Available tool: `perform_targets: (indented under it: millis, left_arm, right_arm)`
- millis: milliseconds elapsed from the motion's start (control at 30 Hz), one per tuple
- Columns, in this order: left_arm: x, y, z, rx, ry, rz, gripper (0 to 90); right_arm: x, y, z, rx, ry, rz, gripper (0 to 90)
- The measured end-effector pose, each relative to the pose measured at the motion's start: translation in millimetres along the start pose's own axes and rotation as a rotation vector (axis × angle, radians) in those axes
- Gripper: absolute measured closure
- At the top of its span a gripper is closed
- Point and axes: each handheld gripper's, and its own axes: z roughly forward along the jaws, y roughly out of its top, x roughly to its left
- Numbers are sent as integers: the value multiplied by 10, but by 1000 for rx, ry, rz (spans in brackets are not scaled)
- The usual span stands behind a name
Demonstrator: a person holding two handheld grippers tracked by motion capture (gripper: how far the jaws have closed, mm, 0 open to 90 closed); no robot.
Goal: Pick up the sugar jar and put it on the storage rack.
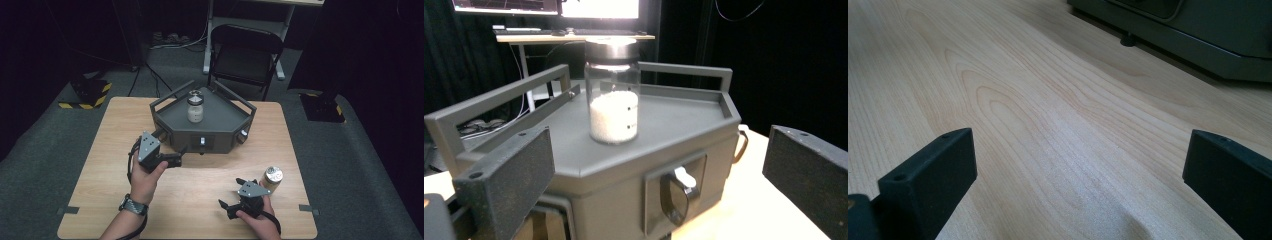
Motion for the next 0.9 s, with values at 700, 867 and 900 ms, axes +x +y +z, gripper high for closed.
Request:
perform_targets:
  millis: [700, 867, 900]
  left_arm:
    - [37, -550, -422, 74, -35, -7, 5]
    - [34, -681, -506, 109, -35, -19, 5]
    - [31, -703, -522, 115, -32, -28, 5]
  right_arm:
    - [40, 23, 13, 13, -14, -14, 8]
    - [43, 23, 13, 13, -17, -11, 8]
    - [42, 27, 14, 15, -16, -12, 7]
